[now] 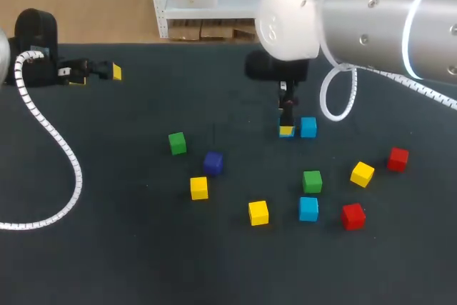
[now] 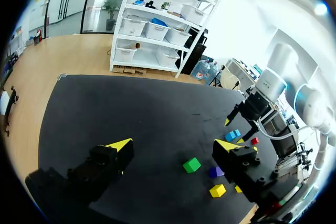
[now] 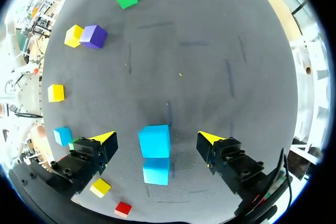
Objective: Place the blue cubes, place green cubes on the blue cubes, place the yellow cubes on the green cubes, then place the red cubes on the yellow cubes, and place purple cube on the red cubes.
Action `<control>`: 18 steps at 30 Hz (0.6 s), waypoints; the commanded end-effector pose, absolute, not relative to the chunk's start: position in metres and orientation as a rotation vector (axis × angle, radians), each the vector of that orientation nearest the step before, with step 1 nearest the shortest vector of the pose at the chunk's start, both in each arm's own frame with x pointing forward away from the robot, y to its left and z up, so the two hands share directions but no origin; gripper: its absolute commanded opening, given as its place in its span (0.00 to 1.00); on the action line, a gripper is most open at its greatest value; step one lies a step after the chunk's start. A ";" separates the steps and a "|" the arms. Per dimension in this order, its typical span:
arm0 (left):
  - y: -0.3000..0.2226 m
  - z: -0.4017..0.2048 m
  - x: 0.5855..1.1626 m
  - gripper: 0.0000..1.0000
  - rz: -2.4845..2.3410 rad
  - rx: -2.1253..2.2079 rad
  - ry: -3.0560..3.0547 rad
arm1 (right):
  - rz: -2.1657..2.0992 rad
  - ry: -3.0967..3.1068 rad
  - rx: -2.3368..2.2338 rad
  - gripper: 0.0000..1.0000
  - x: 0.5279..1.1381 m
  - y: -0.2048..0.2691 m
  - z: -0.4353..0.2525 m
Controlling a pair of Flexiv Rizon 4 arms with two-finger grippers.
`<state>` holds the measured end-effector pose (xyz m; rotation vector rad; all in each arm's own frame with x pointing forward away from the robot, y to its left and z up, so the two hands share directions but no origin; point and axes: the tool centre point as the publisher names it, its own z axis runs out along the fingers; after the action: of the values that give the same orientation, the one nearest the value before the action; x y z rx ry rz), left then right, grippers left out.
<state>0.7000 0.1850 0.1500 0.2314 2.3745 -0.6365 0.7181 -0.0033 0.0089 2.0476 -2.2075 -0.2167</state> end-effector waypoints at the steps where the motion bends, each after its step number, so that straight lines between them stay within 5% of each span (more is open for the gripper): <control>1: 0.185 0.150 0.700 1.00 -0.636 0.231 2.374 | -0.214 -2.199 2.049 1.00 0.718 0.001 0.007; 4: 0.185 0.150 0.700 1.00 -0.636 0.231 2.374 | -0.217 -2.196 2.044 1.00 0.718 0.001 0.004; 18: 0.185 0.150 0.700 1.00 -0.636 0.231 2.374 | -0.223 -2.204 2.026 0.67 0.717 -0.001 0.001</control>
<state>0.7000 0.1850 0.1500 0.2314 2.3745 -0.6365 0.7160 -0.0012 0.0015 2.0298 -2.2049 -0.2212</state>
